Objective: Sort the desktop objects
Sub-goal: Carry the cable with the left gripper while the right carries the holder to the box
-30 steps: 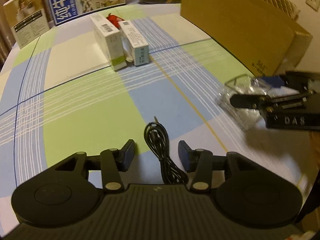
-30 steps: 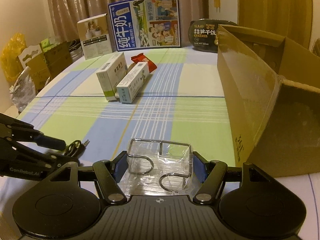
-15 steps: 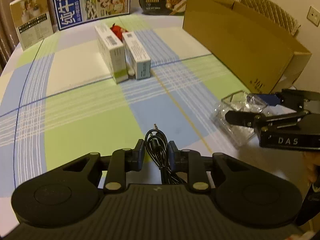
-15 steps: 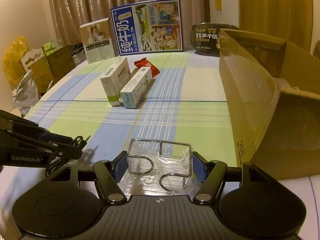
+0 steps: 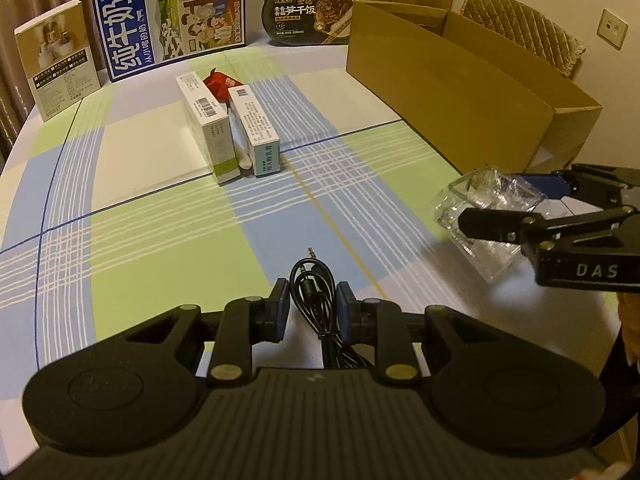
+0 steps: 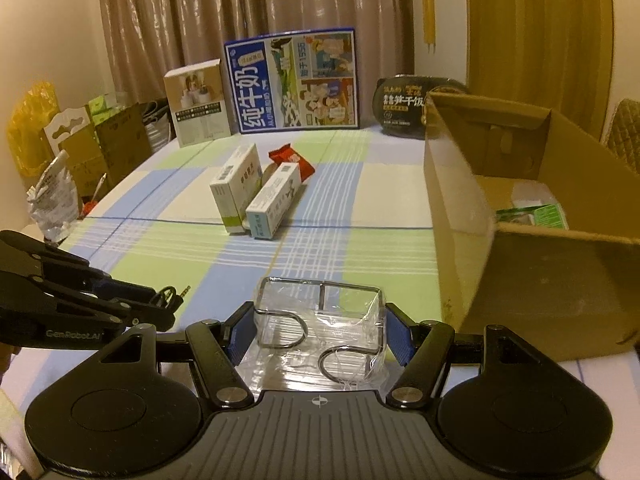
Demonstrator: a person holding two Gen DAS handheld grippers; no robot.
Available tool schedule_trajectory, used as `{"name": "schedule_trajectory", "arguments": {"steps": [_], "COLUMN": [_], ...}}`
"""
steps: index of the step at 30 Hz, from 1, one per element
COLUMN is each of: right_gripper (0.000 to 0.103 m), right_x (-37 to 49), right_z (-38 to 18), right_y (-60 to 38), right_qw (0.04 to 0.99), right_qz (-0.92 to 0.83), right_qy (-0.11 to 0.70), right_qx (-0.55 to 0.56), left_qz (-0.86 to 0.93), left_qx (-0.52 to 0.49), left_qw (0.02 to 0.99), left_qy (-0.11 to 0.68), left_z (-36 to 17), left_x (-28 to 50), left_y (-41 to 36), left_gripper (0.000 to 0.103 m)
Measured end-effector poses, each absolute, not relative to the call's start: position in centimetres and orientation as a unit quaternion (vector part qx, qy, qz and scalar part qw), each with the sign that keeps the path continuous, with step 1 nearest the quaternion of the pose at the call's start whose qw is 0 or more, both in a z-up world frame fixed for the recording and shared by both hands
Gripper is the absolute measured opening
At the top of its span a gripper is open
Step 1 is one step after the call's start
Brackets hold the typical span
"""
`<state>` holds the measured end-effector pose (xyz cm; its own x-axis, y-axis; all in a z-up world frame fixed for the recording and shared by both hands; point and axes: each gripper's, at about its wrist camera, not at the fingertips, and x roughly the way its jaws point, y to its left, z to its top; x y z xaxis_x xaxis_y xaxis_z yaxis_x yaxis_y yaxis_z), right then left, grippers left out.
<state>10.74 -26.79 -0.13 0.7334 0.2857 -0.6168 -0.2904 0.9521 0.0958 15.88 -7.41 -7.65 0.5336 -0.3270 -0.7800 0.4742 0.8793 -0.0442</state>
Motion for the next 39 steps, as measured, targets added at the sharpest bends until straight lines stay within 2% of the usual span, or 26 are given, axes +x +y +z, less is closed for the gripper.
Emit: {"name": "schedule_trajectory", "arguments": {"steps": [11,24,39], "right_gripper": [0.064,0.064,0.064], "right_x": [7.5,4.3,4.5], "right_z": [3.0,5.7,10.2], "right_y": [-28.0,-30.7,-39.9], "right_qw": [0.939,0.949,0.966], "right_qz": [0.151,0.134,0.061], "right_qy": [0.308,0.286,0.246], "right_qx": [-0.001,0.015,0.046], "left_qz": [-0.217,-0.224,-0.280], "left_qx": [0.047,0.056,0.065], "left_qw": [0.878,0.882,0.882], "left_qy": [0.425,0.411,0.374], "left_z": [-5.5,-2.3,2.1], "left_x": [12.8,9.4,10.8], "left_y": [-7.9,-10.5,-17.7], "left_gripper": [0.020,0.020,0.020]}}
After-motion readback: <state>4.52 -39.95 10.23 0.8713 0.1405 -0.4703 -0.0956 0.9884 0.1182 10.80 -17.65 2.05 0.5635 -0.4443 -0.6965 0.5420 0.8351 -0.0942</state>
